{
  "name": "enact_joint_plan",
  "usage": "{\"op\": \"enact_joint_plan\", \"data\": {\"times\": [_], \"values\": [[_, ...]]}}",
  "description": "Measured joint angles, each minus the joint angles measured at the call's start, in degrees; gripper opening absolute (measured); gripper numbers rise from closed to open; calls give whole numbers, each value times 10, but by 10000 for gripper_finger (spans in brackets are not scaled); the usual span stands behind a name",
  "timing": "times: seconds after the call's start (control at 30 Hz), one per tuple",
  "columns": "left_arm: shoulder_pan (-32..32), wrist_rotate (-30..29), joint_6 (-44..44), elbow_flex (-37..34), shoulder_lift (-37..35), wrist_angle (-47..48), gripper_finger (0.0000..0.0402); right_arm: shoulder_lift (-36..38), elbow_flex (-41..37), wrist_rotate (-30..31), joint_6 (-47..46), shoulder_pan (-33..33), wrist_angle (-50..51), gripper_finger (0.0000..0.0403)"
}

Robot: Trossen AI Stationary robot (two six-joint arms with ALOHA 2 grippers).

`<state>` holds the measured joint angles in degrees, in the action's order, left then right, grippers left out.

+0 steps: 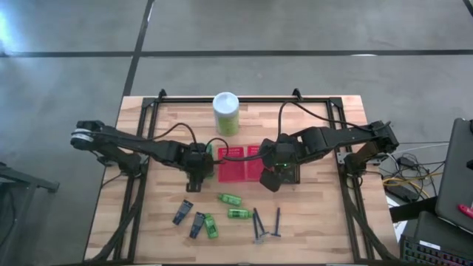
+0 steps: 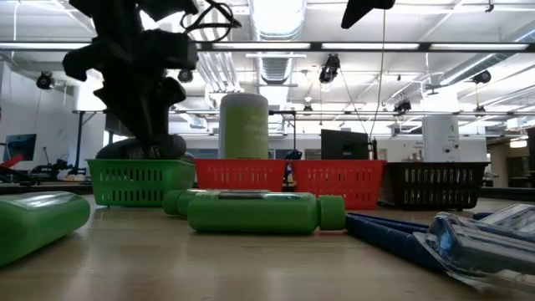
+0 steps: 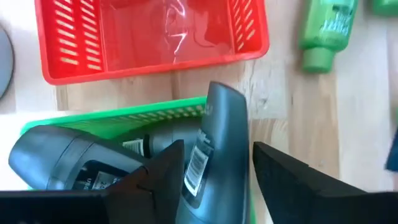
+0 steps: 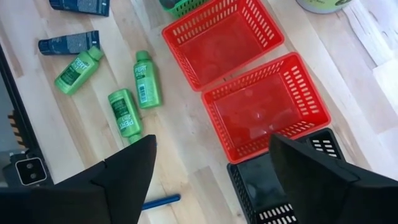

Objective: Pick & Place Travel size toiletries
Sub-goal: Put the deodorant into the green bin

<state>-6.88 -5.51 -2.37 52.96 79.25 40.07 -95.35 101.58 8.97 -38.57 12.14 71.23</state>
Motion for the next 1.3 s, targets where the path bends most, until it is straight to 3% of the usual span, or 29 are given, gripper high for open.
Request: {"op": "enact_joint_plan", "data": {"times": [0.8,1.07,1.2,1.3], "values": [[0,-38,13,-24,7,-21,145,0,-1,1,-4,0,1,247],[0,-50,10,13,-14,-2,132,0,-1,2,-4,0,4,235],[0,-89,-14,38,-31,40,130,0,-1,2,-4,0,6,239],[7,-112,-92,42,-49,79,129,0,-1,2,-2,0,6,247]]}}
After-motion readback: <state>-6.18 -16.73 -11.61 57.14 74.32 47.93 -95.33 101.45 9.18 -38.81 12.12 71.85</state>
